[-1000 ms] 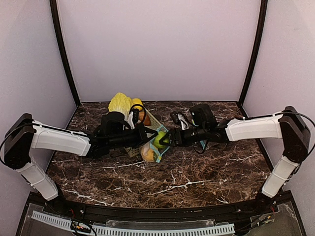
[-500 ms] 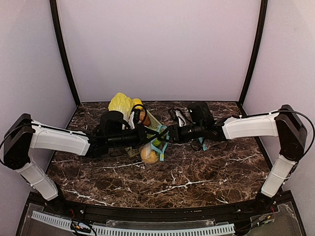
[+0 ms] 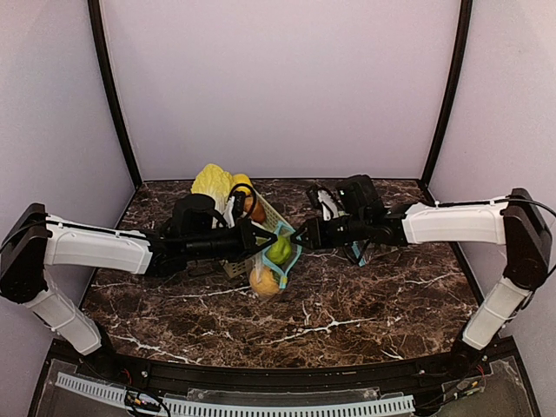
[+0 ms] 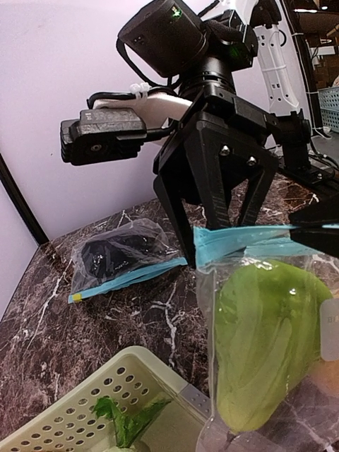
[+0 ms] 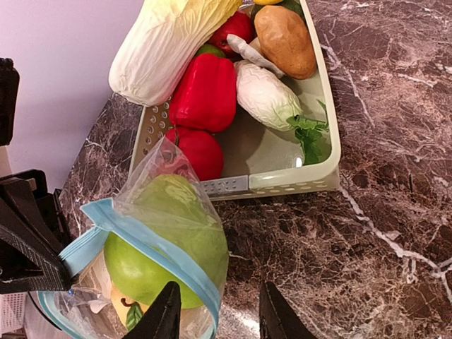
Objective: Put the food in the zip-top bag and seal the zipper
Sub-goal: Adjust the fake fruit in the zipper food storage bag, then pass from the left arm to the right, then pass from the right arm to the left
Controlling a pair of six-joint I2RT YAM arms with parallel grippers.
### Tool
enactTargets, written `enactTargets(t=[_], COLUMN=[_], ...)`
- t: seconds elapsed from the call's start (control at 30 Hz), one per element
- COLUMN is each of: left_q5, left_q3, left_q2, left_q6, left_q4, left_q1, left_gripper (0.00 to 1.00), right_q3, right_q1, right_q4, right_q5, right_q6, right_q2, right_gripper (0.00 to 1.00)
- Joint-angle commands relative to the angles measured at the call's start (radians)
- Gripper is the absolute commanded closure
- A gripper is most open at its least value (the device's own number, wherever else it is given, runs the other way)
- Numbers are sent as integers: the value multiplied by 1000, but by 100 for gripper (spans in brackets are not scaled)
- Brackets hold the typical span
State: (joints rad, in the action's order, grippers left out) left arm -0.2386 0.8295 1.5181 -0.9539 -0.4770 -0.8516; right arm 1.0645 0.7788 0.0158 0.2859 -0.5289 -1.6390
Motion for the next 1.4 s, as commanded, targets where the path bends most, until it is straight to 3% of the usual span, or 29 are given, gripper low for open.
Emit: enactTargets(t=[0.0, 0.23, 0.43, 0.47, 0.53, 0.6, 0.67, 0.73, 0.87, 1.03, 1.37], left_q5=[-25, -63, -82, -94, -114, -117, -89, -44, 54, 90, 35], left_q3=[-1, 12, 23, 33, 63, 109, 152, 183, 208, 190, 61], left_q2=[-31, -30, -23, -20, -4, 10, 6, -8, -32, -25, 52], left_q6=[20, 35, 67, 82, 128, 209, 302, 390, 529, 598, 480], left_q4=[23, 37, 64, 66, 94, 172, 270, 355, 462, 485, 271], left_q1=[-2, -3, 0, 1, 0, 0, -2, -6, -36, -150, -225], left_gripper=[99, 99, 99, 99, 92, 57, 40, 30, 24, 21, 12], right_q3=[37, 88, 85, 85, 95, 115, 137, 149, 132, 39, 32], right_q1=[0, 1, 2, 3, 3, 5, 5, 8, 8, 11, 11], right_q4=[39, 35, 61, 88, 163, 267, 381, 482, 594, 532, 503], right_q5=[-19, 113, 103, 92, 59, 16, -37, -99, -184, -239, -251], right_q6=[66, 156, 162, 153, 126, 83, 35, -38, -191, -390, -474], right_q2=[5, -47, -16, -1, 28, 62, 91, 117, 160, 225, 208], right_gripper=[64, 68, 100, 100, 100, 100, 100, 100, 100, 100, 100])
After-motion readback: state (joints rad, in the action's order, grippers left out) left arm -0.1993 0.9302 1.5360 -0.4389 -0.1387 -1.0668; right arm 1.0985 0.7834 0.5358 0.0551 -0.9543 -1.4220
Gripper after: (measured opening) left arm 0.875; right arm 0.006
